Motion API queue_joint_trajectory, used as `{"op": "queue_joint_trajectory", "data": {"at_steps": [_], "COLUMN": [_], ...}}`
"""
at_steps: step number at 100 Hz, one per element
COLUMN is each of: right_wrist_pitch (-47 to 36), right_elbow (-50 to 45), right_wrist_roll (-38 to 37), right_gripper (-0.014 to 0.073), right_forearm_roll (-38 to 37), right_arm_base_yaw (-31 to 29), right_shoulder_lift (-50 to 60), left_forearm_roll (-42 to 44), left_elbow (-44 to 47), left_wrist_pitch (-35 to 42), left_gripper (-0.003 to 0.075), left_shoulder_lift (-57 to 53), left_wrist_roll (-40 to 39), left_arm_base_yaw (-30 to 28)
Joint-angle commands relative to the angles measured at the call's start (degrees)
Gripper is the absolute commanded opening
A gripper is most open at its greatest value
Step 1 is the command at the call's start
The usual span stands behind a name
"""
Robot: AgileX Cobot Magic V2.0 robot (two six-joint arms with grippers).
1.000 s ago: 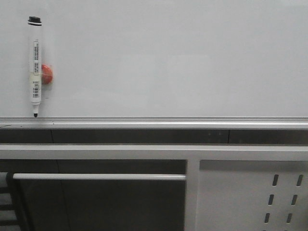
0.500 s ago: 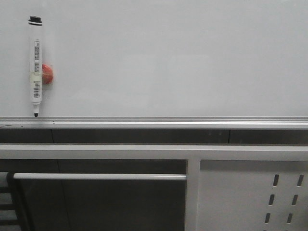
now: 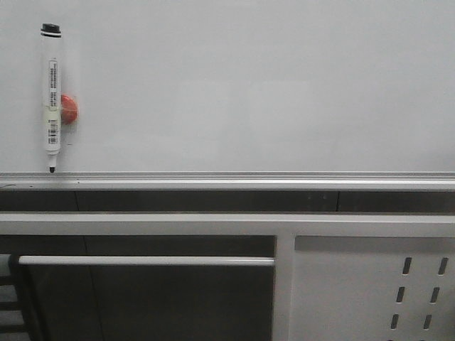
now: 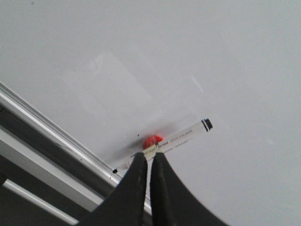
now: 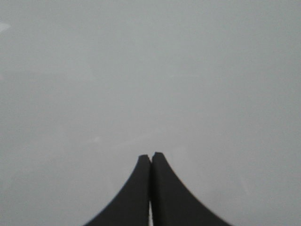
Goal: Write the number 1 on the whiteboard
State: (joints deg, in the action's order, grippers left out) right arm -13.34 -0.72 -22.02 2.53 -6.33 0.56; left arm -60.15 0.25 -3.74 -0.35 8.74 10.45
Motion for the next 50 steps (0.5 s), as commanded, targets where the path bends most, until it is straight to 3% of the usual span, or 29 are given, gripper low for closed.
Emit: {"op": "queue_joint_trajectory", "data": {"at_steps": [1, 11, 24, 32, 41, 50], "right_wrist_pitch": [-0.72, 2.75, 20.98, 27.35, 32.21, 35.64], "right_elbow": [-0.14, 3.10, 12.13, 17.46, 22.16, 25.53], "right_wrist_roll": [-2.55, -2.90, -2.42, 1.95, 8.68, 12.45], "right_gripper": [-0.0079, -0.0079, -0.0078, -0.0078, -0.0069, 0.0009], "right_forearm_roll": [4.70, 4.59, 0.44, 0.22, 0.22, 0.22], "right_arm_base_yaw": [-0.44, -0.44, 0.22, 1.55, 3.64, 6.06], "right_shoulder_lift": [1.04, 1.04, 0.03, -2.32, -5.16, -7.65], "left_forearm_roll": [-0.62, 6.53, 19.76, 27.33, 32.52, 34.94], "left_elbow": [-0.42, -3.12, -9.22, -13.59, -18.64, -23.07], "left_wrist_pitch": [3.28, 3.27, -2.76, -7.63, -12.12, -14.66], "left_gripper": [-0.0017, -0.0017, -0.0016, 0.0007, 0.0105, 0.0258], "left_shoulder_lift": [-1.50, -0.71, 3.51, 9.08, 15.48, 22.23], "left_wrist_roll": [0.11, 0.11, 0.11, 0.11, 0.19, 3.77], "left_arm_base_yaw": [0.33, 0.33, 0.33, 0.33, 0.33, 0.33]}}
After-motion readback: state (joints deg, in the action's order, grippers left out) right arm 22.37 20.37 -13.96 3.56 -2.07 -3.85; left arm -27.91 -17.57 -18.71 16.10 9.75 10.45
